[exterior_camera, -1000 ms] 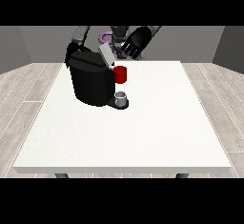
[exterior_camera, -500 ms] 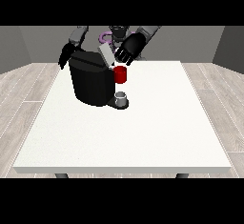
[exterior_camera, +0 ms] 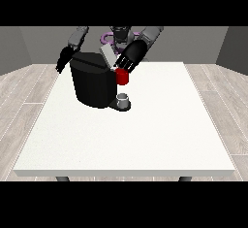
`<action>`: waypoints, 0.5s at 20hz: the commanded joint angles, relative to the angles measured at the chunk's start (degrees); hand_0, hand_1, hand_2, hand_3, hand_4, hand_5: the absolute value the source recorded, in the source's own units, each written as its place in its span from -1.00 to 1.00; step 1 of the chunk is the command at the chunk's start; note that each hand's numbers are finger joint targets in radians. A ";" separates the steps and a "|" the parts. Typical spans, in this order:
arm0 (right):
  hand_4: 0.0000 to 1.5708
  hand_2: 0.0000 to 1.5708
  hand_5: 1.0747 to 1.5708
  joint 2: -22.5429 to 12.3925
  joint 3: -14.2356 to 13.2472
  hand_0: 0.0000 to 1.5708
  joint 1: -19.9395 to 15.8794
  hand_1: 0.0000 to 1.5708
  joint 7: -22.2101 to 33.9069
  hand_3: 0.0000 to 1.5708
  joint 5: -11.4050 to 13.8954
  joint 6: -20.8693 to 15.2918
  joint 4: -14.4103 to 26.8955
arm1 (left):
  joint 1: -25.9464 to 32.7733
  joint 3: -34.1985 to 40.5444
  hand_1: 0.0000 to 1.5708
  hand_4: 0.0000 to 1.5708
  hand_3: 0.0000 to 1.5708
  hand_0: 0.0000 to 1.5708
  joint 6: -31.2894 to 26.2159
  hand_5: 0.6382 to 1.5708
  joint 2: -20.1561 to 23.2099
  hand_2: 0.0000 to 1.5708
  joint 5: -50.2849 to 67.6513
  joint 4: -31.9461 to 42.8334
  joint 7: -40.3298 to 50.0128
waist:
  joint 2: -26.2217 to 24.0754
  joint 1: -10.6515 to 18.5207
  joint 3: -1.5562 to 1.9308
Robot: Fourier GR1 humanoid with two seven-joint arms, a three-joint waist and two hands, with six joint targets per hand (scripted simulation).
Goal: Insert the coffee pod into the coffee machine and close the lid
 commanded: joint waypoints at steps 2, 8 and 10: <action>-0.76 -1.00 1.00 -0.36 0.14 -1.00 2.94 -1.00 0.30 -1.00 -0.24 0.97 -0.18 | 2.39 -0.28 0.51 -0.44 0.52 0.51 0.53 1.00 -1.76 0.57 -0.08 1.21 -0.54 | -1.95 0.03 0.00; -0.95 -1.00 1.00 0.29 -1.94 -1.00 -1.79 -1.00 -3.33 -1.00 -0.53 -1.25 3.02 | -2.45 -0.91 0.49 -0.48 0.51 0.49 2.25 1.00 -2.59 0.58 -1.30 -0.17 0.65 | 1.96 1.11 0.02; -0.78 -1.00 1.00 0.38 -1.49 -1.00 -2.30 -1.00 -1.68 -1.00 0.45 -2.03 2.86 | -3.05 -0.79 0.55 -0.47 0.53 0.55 0.52 1.00 -1.09 0.60 -1.17 0.43 -0.62 | 1.53 1.78 0.01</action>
